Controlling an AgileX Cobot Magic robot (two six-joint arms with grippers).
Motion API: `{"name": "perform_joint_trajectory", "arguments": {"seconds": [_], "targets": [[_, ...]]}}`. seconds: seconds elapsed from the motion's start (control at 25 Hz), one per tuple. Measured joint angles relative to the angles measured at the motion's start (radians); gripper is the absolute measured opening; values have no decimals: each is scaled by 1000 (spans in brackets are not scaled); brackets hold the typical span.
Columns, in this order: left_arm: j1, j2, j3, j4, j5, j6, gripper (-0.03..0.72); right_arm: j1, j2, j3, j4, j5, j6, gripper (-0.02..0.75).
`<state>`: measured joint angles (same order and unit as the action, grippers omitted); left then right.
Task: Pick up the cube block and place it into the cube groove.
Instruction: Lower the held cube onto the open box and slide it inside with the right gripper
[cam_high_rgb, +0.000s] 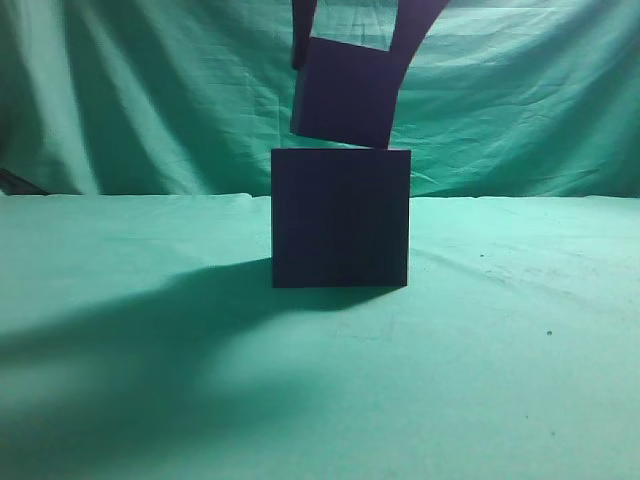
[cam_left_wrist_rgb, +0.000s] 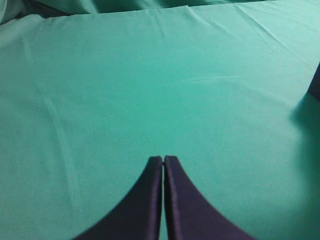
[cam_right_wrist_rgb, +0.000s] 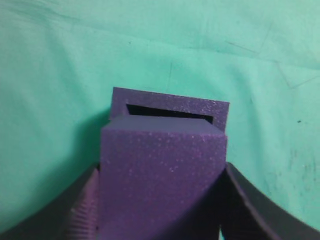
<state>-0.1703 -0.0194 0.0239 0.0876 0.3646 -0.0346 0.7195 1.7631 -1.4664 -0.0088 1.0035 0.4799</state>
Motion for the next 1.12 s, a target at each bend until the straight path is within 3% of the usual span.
{"name": "perform_joint_trajectory", "arguments": {"seconds": [1.12], "targets": [[0,0,0,0,0,0,0,0,57,0,-16,23,-43,428]]}}
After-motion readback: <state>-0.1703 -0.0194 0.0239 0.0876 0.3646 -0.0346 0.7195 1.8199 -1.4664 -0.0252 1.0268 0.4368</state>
